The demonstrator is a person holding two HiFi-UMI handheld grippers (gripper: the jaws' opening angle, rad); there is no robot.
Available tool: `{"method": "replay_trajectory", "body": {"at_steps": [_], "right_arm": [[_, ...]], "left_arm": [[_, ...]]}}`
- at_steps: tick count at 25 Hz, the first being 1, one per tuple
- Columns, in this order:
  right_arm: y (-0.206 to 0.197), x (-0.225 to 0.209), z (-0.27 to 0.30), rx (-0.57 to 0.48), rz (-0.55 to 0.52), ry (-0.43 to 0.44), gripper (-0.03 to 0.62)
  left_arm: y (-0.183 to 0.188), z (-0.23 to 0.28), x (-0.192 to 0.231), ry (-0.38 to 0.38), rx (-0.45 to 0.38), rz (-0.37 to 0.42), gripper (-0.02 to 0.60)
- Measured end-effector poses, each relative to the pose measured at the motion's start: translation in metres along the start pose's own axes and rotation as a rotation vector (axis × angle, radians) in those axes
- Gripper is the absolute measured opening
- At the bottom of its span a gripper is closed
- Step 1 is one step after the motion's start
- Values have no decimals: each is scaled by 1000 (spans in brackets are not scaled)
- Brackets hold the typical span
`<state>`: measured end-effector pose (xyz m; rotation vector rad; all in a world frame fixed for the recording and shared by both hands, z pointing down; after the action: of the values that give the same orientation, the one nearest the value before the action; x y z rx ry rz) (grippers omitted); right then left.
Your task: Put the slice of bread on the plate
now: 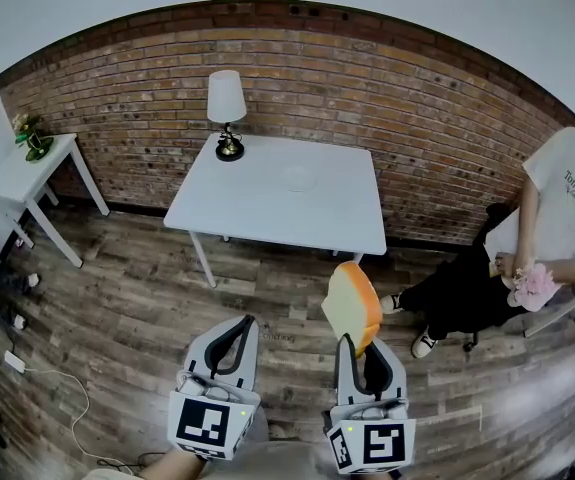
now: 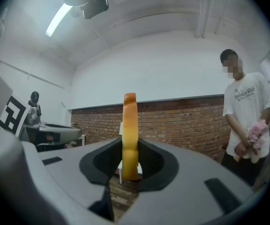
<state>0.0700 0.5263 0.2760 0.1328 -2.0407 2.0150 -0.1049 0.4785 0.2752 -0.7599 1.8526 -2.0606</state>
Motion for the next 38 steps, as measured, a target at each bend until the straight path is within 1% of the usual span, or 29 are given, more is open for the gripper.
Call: {"method": "replay_trajectory", "body": {"at_steps": [3, 8, 16, 19, 22, 25, 29, 38], "right_arm": [[-3, -3, 6, 0, -4, -1, 97], [-5, -14, 22, -4, -8, -18, 97], [-10, -25, 68, -21, -27, -46, 97], [-15, -29, 98, -20, -37, -54, 97], [-17, -35, 140, -19, -40, -61, 97], [-12, -43, 185, -18, -52, -63, 97], [-10, -55, 238, -6, -47, -70, 97], [-12, -70, 323, 39, -34, -72, 97]], "left_arm": [[-2, 9, 4, 0, -3, 3, 9], [2, 30, 5, -20, -10, 10, 9], [3, 83, 25, -60, -20, 13, 9], [3, 113, 35, -84, -29, 18, 9], [6, 149, 58, -89, -27, 11, 9], [16, 190, 84, -91, -22, -2, 9], [29, 241, 109, -104, -10, 15, 9], [39, 318, 152, -117, 38, -6, 9]]}}
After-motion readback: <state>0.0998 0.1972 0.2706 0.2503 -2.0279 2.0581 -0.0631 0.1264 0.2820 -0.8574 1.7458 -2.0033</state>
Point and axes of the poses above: the fingertips, and each gripper's own axes: z forward along the fingers, x to its left, y out of its top, the point moved 5 cm from there along -z, backward along the fingers, and after that the axes turned 14 degrees about -z, right-handed, at the moved point
